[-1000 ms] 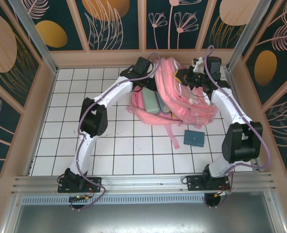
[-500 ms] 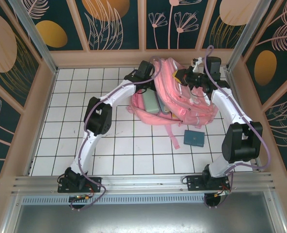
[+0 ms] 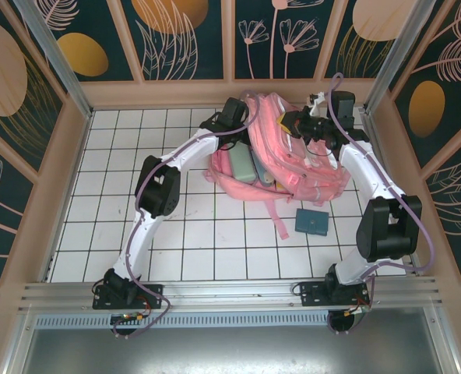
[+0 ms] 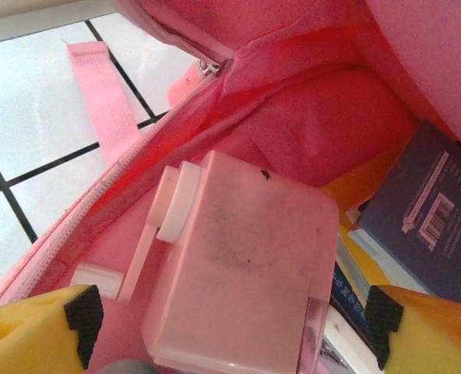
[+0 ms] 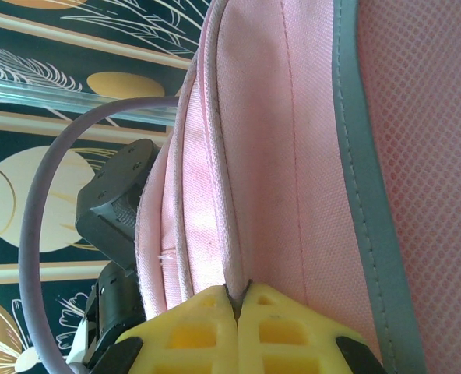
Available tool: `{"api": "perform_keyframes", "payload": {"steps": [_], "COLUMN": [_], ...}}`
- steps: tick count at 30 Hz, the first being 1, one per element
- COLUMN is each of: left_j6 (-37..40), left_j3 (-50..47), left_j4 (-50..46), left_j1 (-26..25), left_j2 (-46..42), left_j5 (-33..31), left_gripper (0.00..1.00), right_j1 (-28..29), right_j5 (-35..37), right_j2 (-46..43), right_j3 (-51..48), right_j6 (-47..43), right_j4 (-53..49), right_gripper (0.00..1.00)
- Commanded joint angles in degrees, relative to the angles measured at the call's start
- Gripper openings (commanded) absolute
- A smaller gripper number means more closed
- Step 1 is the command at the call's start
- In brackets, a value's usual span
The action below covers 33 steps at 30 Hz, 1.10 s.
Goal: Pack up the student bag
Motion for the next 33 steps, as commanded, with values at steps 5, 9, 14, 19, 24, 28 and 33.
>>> {"api": "perform_keyframes", "payload": {"steps": [5, 9, 14, 19, 24, 28, 33], "left_j6": [-0.9, -1.0, -3.4, -8.4, -12.2, -15.4, -19.5], "left_j3": [-6.0, -16.1, -29.6, -42.1, -49.2, -52.2, -56.4], "left_j4": [0.1, 1.2, 2.2, 3.6, 3.4, 3.9, 8.7], "left_j1": [-0.3, -0.1, 1.0, 2.4, 2.4, 2.4, 2.4], "left_j2": [-12.0, -18.9, -26.4, -33.7, -39.7, -44.2, -49.5], "left_j5": [-6.6, -10.4, -14.8, -14.8, -15.6, -15.1, -11.4], "left_gripper": [0.99, 0.99, 0.99, 0.99, 0.99, 0.98, 0.99], "right_j1": [0.3, -0.1, -0.2, -0.2, -0.3, -0.5, -1.2], "right_j5": [-3.8, -2.1, 0.6, 6.9, 14.0, 19.9, 28.9], "right_j2": [-0.9, -0.7, -0.7, -1.6, -6.7, -11.5, -20.9], "right_j3": [1.6, 1.1, 0.7, 0.3, -3.7, -8.2, -17.2], "right_j6": [-2.0, -4.1, -6.6, -9.1, -10.3, -10.8, -10.1], "right_j4": [2.4, 0.6, -1.3, -5.5, -7.7, -11.0, -14.7], "right_gripper": [0.0, 0.0, 0.0, 0.27, 0.46, 0.51, 0.6]}}
